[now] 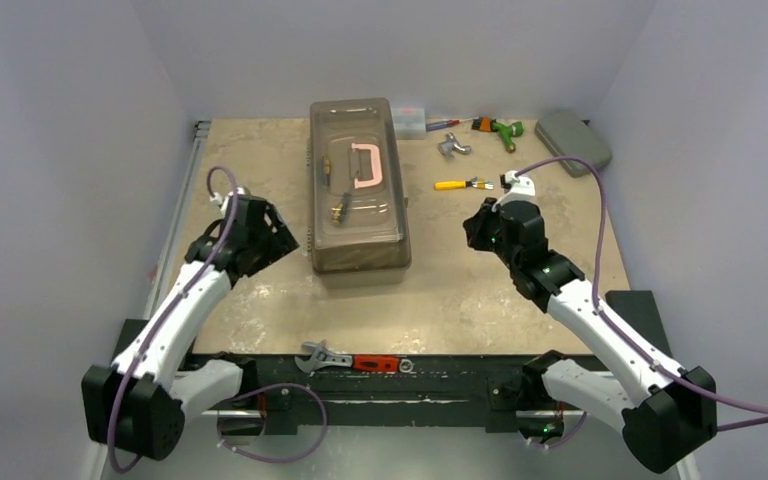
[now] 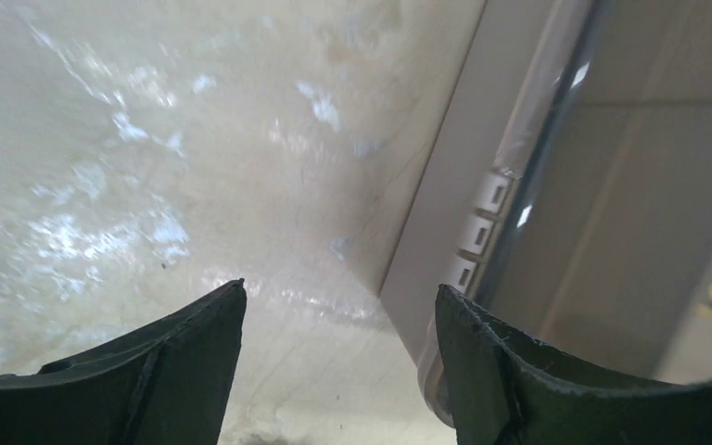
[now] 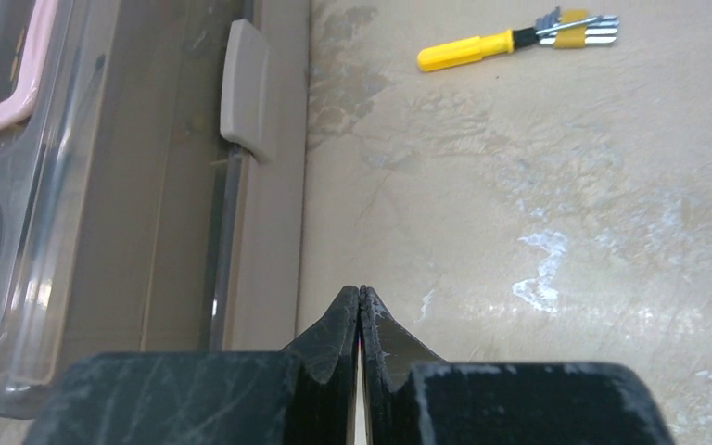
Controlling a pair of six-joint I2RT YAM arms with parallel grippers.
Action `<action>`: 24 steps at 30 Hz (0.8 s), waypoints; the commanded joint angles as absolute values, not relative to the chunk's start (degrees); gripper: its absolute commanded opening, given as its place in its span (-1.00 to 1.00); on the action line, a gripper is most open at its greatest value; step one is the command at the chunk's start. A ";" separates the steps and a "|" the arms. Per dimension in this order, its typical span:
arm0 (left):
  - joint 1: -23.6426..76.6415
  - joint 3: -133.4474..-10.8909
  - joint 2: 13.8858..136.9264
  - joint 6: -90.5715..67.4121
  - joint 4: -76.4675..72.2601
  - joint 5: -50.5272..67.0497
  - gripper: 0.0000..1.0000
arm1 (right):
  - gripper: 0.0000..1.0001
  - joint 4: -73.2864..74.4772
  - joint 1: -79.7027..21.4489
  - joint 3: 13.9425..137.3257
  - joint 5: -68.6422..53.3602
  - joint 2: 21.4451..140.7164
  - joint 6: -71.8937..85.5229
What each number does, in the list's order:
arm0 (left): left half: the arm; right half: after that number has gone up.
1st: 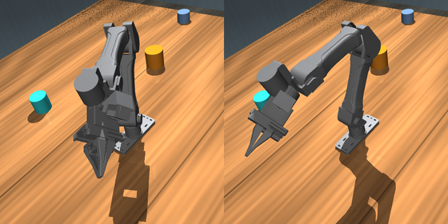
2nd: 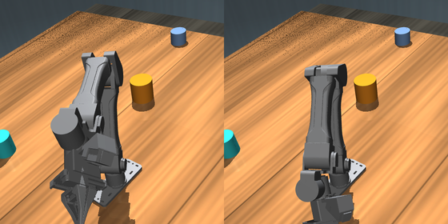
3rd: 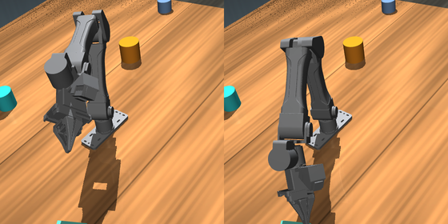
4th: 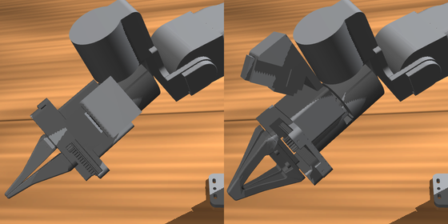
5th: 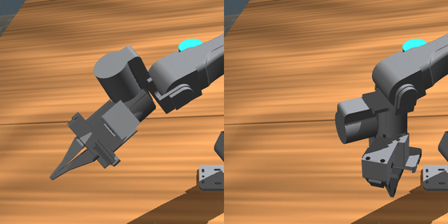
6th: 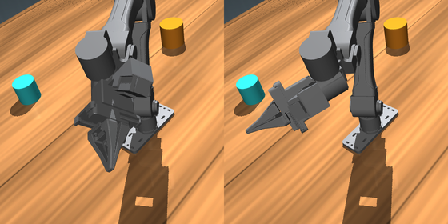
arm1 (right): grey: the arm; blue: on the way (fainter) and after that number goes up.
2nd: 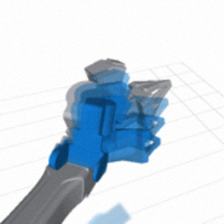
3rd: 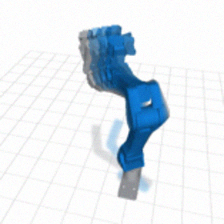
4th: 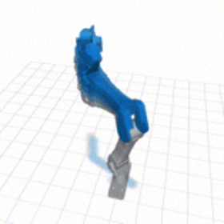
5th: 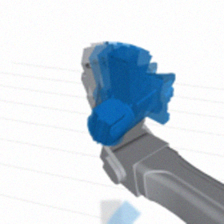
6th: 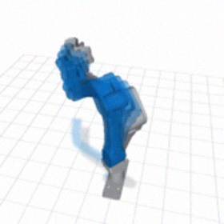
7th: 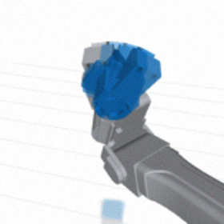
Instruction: Pack the tool kit
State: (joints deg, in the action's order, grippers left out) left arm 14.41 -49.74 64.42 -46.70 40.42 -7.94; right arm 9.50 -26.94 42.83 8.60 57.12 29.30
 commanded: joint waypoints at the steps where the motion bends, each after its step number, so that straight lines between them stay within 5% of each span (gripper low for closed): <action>1: 11.00 -46.56 51.32 -43.63 35.41 -15.65 0.44 | -0.92 4.84 -26.74 41.10 17.01 52.67 27.58; 4: 9.84 -41.62 46.30 -43.21 32.48 -19.73 0.45 | -0.84 1.52 -26.71 37.32 22.75 49.83 27.16; 12: 11.07 -25.54 41.14 -31.71 7.67 -31.04 0.86 | 0.37 -8.02 -26.69 29.50 21.95 47.53 13.33; 14: 11.25 -21.34 41.11 -28.02 -0.67 -32.52 1.00 | 0.45 -12.59 -26.52 26.25 25.35 46.90 12.19; 20: 11.07 -20.37 46.20 -21.15 -13.14 -33.47 1.00 | 0.95 -39.55 -16.85 11.58 21.73 47.12 11.69; 24: 10.98 -20.63 50.34 -13.73 -17.86 -36.63 1.00 | 0.97 -55.72 -11.81 5.87 18.14 53.17 7.18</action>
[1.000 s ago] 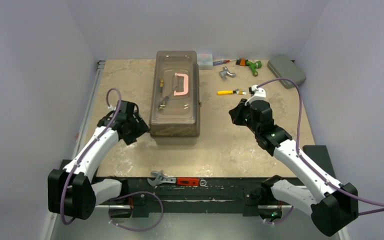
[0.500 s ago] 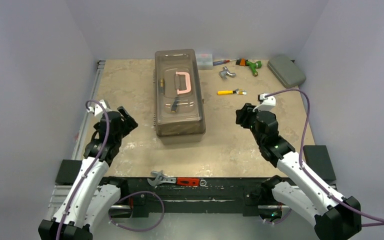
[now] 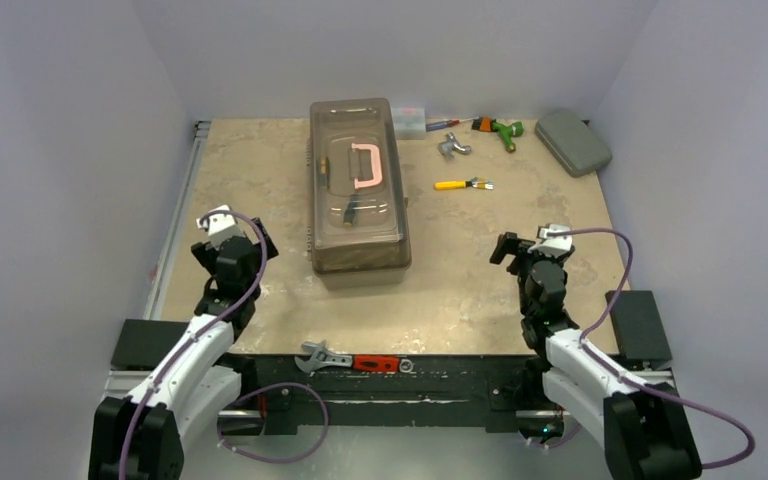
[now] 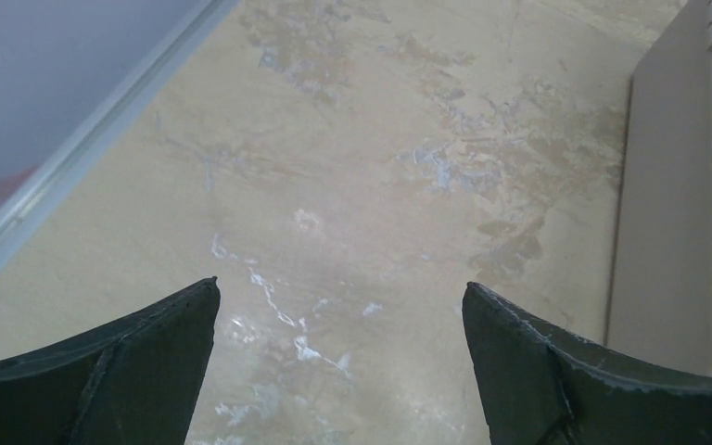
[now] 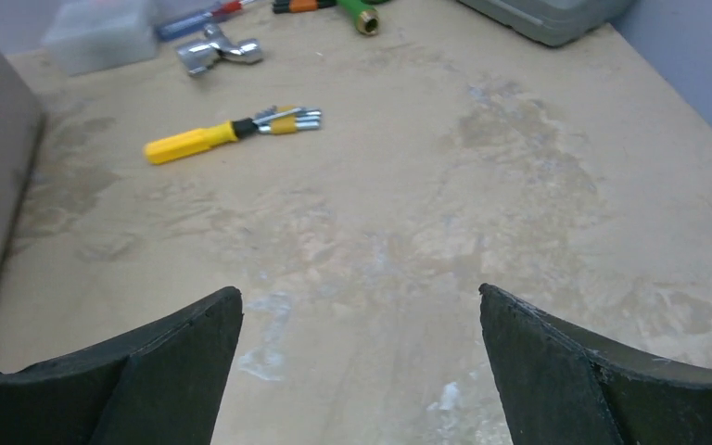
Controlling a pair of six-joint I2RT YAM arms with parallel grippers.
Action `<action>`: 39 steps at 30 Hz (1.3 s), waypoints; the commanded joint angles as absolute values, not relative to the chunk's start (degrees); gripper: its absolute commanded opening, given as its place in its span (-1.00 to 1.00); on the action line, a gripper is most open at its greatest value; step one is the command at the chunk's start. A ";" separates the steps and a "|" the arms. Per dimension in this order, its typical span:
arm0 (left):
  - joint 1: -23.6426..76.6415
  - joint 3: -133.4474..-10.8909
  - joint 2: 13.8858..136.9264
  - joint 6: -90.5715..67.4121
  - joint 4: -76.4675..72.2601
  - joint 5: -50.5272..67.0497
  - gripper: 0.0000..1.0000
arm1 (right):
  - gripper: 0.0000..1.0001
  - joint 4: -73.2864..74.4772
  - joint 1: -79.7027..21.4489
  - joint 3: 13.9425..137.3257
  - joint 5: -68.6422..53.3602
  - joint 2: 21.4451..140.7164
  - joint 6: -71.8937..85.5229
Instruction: Pack the tool kit
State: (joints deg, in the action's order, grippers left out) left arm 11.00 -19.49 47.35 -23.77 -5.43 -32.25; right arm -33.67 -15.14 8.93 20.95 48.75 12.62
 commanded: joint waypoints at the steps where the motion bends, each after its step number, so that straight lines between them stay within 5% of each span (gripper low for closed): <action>1: 10.87 -19.82 51.64 -12.72 -20.33 -37.83 1.00 | 0.98 -56.04 -11.54 6.57 18.09 54.83 5.04; 11: 7.62 -18.50 67.13 -4.96 -40.87 -26.53 1.00 | 0.98 -83.38 -0.66 8.13 11.91 86.70 8.30; 15: 0.32 -19.16 67.02 -8.94 -38.95 -17.20 0.97 | 0.98 -71.25 -0.43 14.06 7.12 86.30 6.74; 19: 0.00 -16.85 77.69 -4.04 -55.35 -7.08 0.79 | 0.98 -68.08 -0.52 15.54 8.59 86.25 5.48; 25: 0.00 -17.78 76.48 -3.72 -50.84 -6.36 1.00 | 0.98 -65.75 -0.53 16.19 8.28 85.82 5.21; 39: 0.19 -19.33 77.68 -1.22 -49.90 -1.00 1.00 | 0.98 -65.70 -0.61 16.26 8.26 85.82 5.11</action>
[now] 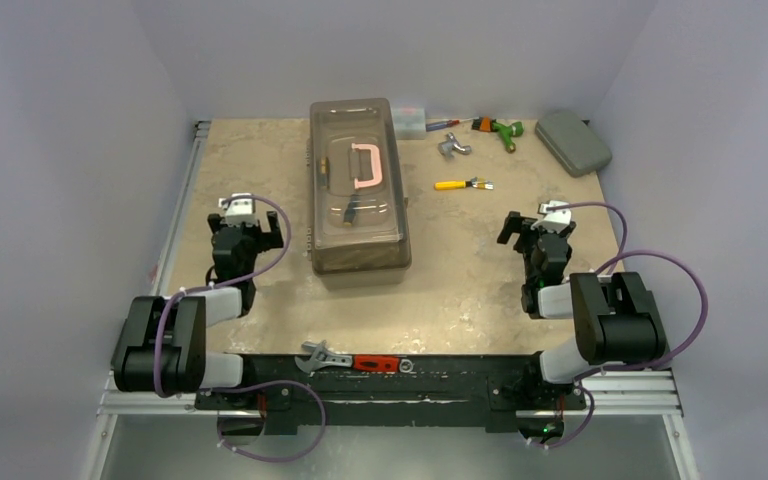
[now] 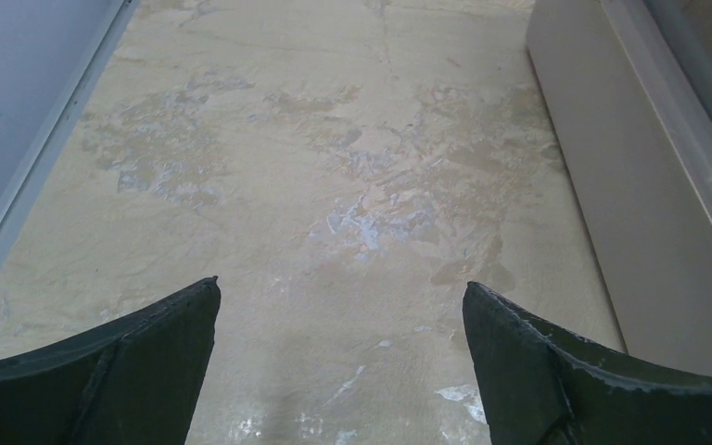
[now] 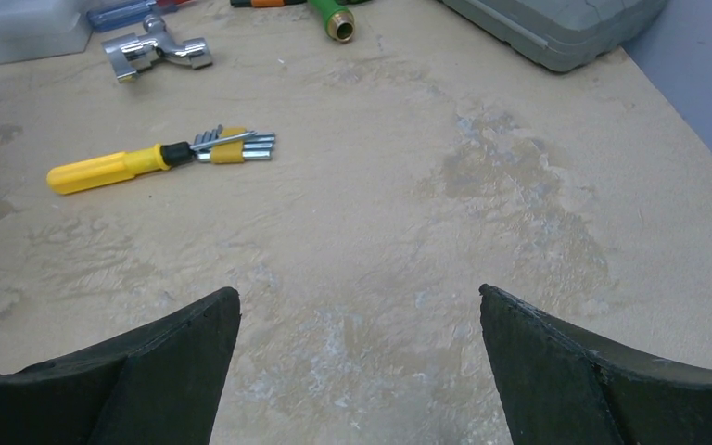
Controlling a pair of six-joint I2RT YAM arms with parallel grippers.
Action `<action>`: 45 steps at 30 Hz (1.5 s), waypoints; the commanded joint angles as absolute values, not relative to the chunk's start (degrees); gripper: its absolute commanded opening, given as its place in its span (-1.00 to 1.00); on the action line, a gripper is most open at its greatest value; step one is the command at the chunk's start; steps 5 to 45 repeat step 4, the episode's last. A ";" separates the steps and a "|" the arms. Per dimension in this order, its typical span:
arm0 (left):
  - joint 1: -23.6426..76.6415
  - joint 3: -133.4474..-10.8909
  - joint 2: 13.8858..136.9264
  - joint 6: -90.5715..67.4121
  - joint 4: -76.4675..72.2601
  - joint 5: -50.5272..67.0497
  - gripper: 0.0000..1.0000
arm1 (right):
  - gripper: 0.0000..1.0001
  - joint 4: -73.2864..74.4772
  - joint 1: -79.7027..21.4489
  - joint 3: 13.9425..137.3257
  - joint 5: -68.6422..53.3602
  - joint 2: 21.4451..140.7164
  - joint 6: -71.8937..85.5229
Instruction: Pack the tool kit
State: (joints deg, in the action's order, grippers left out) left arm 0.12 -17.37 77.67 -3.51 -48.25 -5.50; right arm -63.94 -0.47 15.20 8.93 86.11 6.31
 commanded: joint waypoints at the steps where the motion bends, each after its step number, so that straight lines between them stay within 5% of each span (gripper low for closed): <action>1: 0.21 -19.34 77.65 -1.20 -49.93 -0.98 1.00 | 0.97 -65.66 -0.61 16.26 8.32 85.79 5.07; 45: 0.20 -18.86 77.45 -1.22 -50.38 -1.05 1.00 | 0.98 -65.48 -0.70 16.43 8.26 85.78 4.92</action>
